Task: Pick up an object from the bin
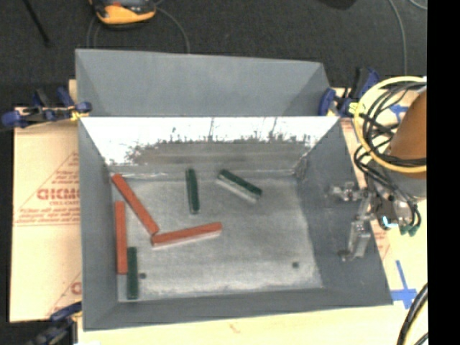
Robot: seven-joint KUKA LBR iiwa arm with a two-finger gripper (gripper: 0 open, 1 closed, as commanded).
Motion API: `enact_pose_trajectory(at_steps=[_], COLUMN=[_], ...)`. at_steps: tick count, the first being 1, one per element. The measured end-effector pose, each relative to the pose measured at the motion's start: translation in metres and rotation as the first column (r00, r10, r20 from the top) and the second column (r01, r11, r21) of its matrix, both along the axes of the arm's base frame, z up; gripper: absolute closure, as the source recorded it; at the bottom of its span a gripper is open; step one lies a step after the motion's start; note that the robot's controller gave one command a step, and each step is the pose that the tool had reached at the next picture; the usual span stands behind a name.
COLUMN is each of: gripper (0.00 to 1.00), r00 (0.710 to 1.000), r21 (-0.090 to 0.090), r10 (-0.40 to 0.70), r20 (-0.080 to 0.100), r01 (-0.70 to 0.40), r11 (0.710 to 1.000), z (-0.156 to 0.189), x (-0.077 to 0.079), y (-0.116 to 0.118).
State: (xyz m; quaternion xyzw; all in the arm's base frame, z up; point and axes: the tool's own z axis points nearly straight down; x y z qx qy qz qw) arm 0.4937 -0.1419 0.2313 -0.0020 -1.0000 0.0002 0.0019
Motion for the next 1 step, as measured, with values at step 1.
enact_pose_trajectory(at_steps=[1], gripper=[0.0], r00=[1.0], r21=[-0.002], r10=[0.005], r20=[0.008], r01=[-0.005], r11=[1.0], z=[0.0041], x=[0.0017], y=[0.0007])
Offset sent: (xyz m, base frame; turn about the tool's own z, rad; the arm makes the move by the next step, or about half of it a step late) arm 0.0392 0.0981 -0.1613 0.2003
